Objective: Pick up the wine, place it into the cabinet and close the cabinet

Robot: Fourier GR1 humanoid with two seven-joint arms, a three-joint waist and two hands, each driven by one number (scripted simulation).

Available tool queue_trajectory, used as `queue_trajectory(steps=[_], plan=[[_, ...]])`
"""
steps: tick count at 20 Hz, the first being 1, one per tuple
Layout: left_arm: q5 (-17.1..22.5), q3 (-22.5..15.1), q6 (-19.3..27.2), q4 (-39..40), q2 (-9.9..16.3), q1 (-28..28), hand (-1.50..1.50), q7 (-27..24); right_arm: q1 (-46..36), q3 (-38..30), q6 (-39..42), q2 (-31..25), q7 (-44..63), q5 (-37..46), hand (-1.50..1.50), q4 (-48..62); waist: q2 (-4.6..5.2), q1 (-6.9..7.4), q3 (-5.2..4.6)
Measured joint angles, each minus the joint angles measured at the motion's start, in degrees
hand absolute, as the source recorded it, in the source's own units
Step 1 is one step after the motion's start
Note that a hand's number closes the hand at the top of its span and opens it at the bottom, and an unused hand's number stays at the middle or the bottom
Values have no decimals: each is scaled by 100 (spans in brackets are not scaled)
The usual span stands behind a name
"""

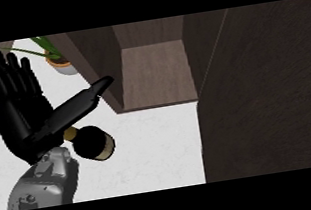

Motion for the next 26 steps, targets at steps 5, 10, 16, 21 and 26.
queue_trajectory(steps=[5,10,16,21,26], plan=[[-162,-320,494,266,-6,-330,-150,158,-41,-26,-23,55,329,-64,-150,-231,-2,28,0],[-189,-440,654,297,9,-340,-150,182,2,-151,65,56,583,-156,-150,-462,-4,40,-1],[-439,-720,865,206,-4,-192,-150,344,-230,-304,95,54,854,-240,-150,-446,-5,54,0],[-757,-818,977,84,-6,-156,-150,694,-295,-352,105,121,1007,-264,-150,-452,-6,58,2],[-889,-939,1089,-24,6,164,-150,758,-388,-335,70,212,1079,-246,-150,-444,-7,61,1]])
